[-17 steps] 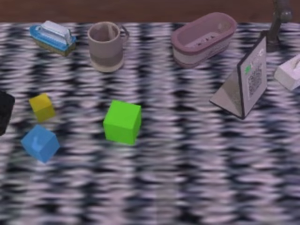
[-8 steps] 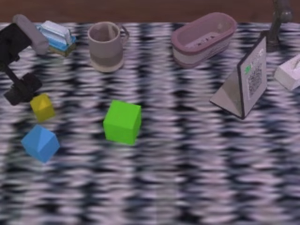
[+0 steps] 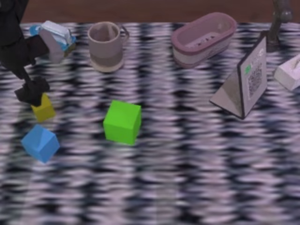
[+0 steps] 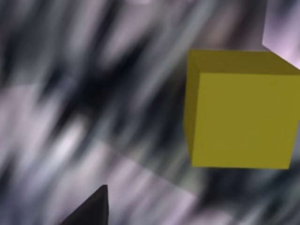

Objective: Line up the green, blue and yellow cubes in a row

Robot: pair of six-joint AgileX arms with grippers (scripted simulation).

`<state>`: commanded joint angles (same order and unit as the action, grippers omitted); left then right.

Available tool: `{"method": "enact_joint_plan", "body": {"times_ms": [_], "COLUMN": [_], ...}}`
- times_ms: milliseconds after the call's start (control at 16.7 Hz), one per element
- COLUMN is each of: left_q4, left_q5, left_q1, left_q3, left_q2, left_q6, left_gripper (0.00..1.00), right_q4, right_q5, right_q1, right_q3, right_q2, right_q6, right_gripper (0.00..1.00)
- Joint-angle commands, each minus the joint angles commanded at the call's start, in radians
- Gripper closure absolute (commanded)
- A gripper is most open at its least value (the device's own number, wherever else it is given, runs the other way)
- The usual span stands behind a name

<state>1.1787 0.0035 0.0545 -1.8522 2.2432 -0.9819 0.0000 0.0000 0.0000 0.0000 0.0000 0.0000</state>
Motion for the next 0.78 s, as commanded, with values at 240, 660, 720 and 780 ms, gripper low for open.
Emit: {"method": "enact_joint_plan", "body": {"times_ms": [240, 660, 720, 780], "left_q4": [0.001, -0.162, -0.206, -0.243], "left_q5": [0.0, 0.001, 0.001, 0.001], "left_q1": [0.0, -0.002, -0.001, -0.001], "left_q3": [-0.003, 0.099, 0.124, 0.147], "left_q2": [0.003, 0.059, 0.074, 0.089], "left_q6": [-0.001, -0.003, -0.003, -0.003], "left_gripper": [0.0, 0.0, 0.0, 0.0], "right_q4": [0.0, 0.0, 0.0, 0.0], "right_q5": [0.0, 0.0, 0.0, 0.0], "right_q1": [0.0, 0.0, 0.0, 0.0], "right_q3": [0.0, 0.0, 0.0, 0.0], "right_q2": [0.0, 0.0, 0.0, 0.0], "right_q6": [0.0, 0.0, 0.0, 0.0], "right_gripper": [0.0, 0.0, 0.0, 0.0]}}
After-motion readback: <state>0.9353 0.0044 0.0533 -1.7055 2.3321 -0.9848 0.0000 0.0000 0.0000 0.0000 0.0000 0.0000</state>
